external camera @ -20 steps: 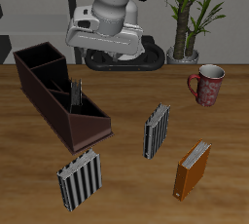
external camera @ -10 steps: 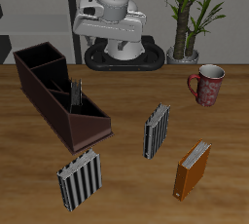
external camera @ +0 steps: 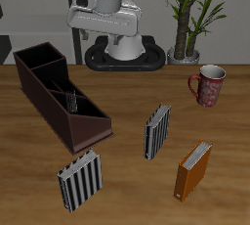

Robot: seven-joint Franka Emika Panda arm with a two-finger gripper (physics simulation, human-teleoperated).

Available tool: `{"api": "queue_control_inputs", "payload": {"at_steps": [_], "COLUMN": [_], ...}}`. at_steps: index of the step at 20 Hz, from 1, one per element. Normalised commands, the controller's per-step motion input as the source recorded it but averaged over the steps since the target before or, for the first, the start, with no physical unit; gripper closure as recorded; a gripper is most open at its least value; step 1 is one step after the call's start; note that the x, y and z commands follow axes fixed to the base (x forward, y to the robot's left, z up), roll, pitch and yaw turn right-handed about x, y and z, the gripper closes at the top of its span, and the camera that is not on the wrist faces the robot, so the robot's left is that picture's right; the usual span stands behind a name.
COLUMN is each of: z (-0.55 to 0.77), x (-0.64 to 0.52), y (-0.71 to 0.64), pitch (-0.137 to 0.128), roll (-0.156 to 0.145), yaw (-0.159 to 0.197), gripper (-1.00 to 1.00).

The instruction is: Place the black book into the right desk caddy's left compartment

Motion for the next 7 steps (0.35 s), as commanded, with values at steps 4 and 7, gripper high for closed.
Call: {"api": "queue_control_inputs", "payload": {"at_steps": [4,7], "z": [0.05,0.02], "x": [-0.12,-0.09], "y": [0.26,0.32], "pitch": [0.047,-0.008], "roll": [0.17,0.111], "yaw": [-0.081,0.0], "gripper": [-1.0,-1.0]}}
